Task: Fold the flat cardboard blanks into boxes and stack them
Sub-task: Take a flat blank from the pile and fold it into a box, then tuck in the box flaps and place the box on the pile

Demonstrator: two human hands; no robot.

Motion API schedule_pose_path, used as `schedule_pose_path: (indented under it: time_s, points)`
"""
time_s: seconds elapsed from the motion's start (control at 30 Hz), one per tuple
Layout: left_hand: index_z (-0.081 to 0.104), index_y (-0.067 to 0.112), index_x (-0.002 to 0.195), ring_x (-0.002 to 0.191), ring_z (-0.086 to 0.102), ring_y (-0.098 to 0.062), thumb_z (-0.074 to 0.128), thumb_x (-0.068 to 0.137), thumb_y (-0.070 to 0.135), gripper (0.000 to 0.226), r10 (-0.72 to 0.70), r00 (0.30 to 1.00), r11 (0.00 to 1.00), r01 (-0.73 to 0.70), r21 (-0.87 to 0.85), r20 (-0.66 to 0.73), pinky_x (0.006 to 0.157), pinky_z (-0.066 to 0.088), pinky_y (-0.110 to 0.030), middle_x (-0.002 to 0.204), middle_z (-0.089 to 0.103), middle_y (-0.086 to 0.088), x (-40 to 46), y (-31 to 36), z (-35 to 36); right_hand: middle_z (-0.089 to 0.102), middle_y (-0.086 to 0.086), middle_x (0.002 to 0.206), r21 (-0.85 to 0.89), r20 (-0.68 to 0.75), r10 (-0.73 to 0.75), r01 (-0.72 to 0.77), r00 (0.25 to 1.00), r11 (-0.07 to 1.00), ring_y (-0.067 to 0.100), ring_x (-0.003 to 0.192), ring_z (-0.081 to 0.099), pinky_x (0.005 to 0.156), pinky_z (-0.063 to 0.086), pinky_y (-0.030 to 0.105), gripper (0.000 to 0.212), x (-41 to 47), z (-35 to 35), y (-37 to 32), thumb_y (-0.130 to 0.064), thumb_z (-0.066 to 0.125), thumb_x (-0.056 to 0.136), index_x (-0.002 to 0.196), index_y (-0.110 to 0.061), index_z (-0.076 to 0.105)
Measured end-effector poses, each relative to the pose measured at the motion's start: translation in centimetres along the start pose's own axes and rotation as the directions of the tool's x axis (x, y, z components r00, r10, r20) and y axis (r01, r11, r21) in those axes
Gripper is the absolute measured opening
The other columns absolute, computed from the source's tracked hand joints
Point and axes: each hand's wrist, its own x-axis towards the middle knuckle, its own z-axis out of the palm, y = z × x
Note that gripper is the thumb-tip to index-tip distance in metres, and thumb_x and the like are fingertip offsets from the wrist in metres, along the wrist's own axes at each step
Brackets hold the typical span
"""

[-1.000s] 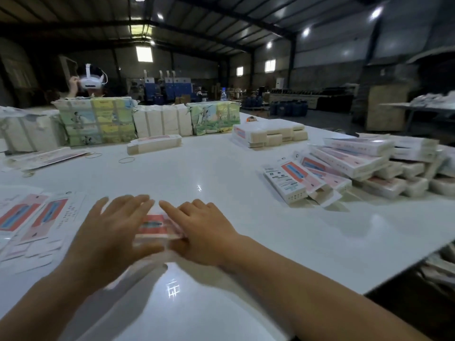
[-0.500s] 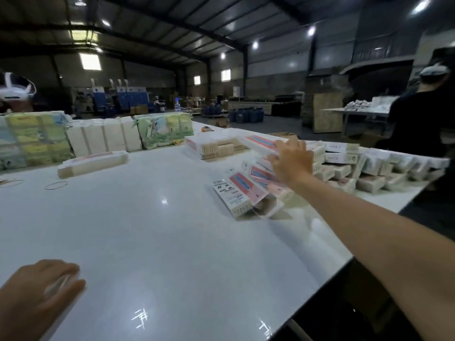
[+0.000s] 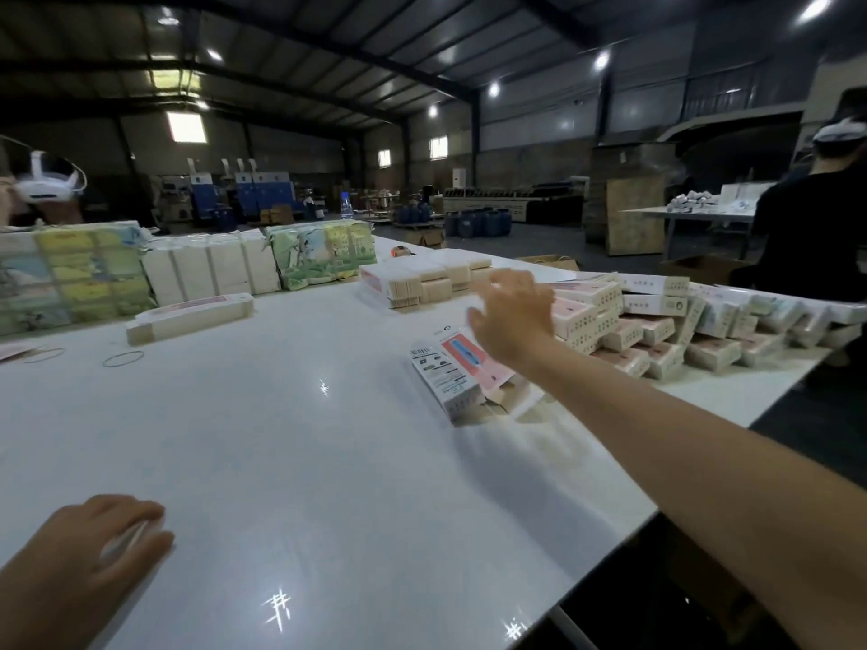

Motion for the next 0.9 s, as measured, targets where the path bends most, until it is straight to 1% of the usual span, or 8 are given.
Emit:
schedule_pose_path:
  time_s: [0.1, 0.2, 0.3, 0.4, 0.6, 0.77, 0.83, 0.9]
  points:
    - [0.058, 0.046, 0.08, 0.079, 0.055, -0.011, 0.052, 0.073, 0.057, 0.014, -0.008, 0.997, 1.0, 0.006, -0.027, -0.072, 0.081, 0.039, -0.03, 0.082, 0.058, 0.014, -1.1, 6.6, -3.4, 0.049, 0.006, 0.136, 0.185, 0.066, -0.215, 0.2, 0.974, 0.962, 0.027, 0.125, 0.039, 0.105, 0.029, 0.048, 0.036, -2.0, -0.6, -7.8, -0.033, 0.042, 0.095, 0.128, -0.024, 0.053]
    - [0.067, 0.027, 0.086, 0.091, 0.057, -0.021, 0.066, 0.083, 0.031, 0.005, -0.045, 0.998, 0.997, 0.043, -0.061, -0.035, 0.084, 0.041, -0.036, 0.091, 0.064, 0.004, -2.1, 10.0, -5.5, 0.055, 0.007, 0.127, 0.348, 0.149, -0.426, 0.356, 0.892, 0.867, 0.029, 0.117, 0.044, 0.099, 0.029, 0.048, 0.032, -5.7, 0.3, -15.0, -0.032, 0.043, 0.095, 0.119, -0.024, 0.061]
    - [0.068, 0.021, 0.093, 0.092, 0.052, -0.014, 0.069, 0.084, 0.019, 0.009, -0.081, 0.995, 0.996, 0.08, -0.025, -0.051, 0.081, 0.035, -0.029, 0.095, 0.062, 0.007, -2.9, 11.0, -5.8, 0.057, 0.007, 0.121, 0.376, 0.239, -0.544, 0.441, 0.804, 0.815, 0.029, 0.112, 0.046, 0.093, 0.031, 0.044, 0.032, -9.9, 2.4, -19.2, -0.031, 0.041, 0.095, 0.115, -0.02, 0.063]
    - [0.069, 0.017, 0.098, 0.095, 0.052, -0.013, 0.065, 0.086, 0.021, 0.013, -0.077, 0.993, 0.996, 0.072, -0.053, -0.093, 0.081, 0.036, -0.026, 0.099, 0.063, 0.008, -3.1, 11.7, -5.8, 0.054, 0.006, 0.118, 0.418, 0.294, -0.565, 0.428, 0.771, 0.801, 0.028, 0.11, 0.045, 0.089, 0.034, 0.039, 0.03, -12.6, 4.3, -20.2, -0.029, 0.039, 0.095, 0.112, -0.017, 0.062]
    - [0.069, 0.022, 0.102, 0.103, 0.052, -0.012, 0.057, 0.087, 0.03, 0.021, -0.09, 0.994, 0.994, 0.086, -0.064, -0.058, 0.088, 0.042, -0.028, 0.107, 0.063, 0.01, -3.0, 11.7, -5.5, 0.054, -0.007, 0.123, 0.467, 0.248, -0.565, 0.415, 0.787, 0.781, 0.019, 0.112, 0.046, 0.093, 0.039, 0.033, 0.031, -13.0, 5.2, -20.0, -0.033, 0.038, 0.097, 0.116, -0.027, 0.061]
    - [0.07, 0.024, 0.094, 0.087, 0.06, -0.007, 0.06, 0.087, 0.029, 0.013, -0.317, 0.948, 0.913, 0.311, -0.266, 0.019, 0.073, 0.045, -0.018, 0.093, 0.067, 0.012, -0.7, 8.7, -10.2, 0.053, -0.014, 0.123, 0.489, 0.203, -0.575, 0.426, 0.793, 0.761, 0.013, 0.112, 0.045, 0.093, 0.037, 0.026, 0.031, -12.9, 5.6, -20.0, -0.036, 0.038, 0.097, 0.118, -0.033, 0.06]
    - [0.067, 0.022, 0.101, 0.093, 0.06, -0.014, 0.058, 0.087, 0.033, 0.019, -0.443, 0.892, 0.894, 0.434, -0.108, -0.085, 0.078, 0.049, -0.028, 0.105, 0.066, 0.004, 0.5, 4.9, -13.5, 0.052, -0.016, 0.123, 0.493, 0.19, -0.575, 0.429, 0.795, 0.757, 0.011, 0.112, 0.045, 0.093, 0.036, 0.026, 0.03, -12.7, 5.7, -20.1, -0.037, 0.039, 0.097, 0.118, -0.034, 0.06]
    - [0.059, 0.019, 0.115, 0.104, 0.054, -0.022, 0.056, 0.086, 0.042, 0.037, -0.6, 0.781, 0.778, 0.62, 0.101, -0.176, 0.083, 0.047, -0.034, 0.118, 0.06, -0.003, 0.5, 0.4, -16.5, 0.05, -0.017, 0.122, 0.485, 0.192, -0.574, 0.431, 0.796, 0.761, 0.009, 0.112, 0.044, 0.092, 0.035, 0.025, 0.029, -12.7, 5.7, -20.2, -0.037, 0.039, 0.097, 0.118, -0.036, 0.059]
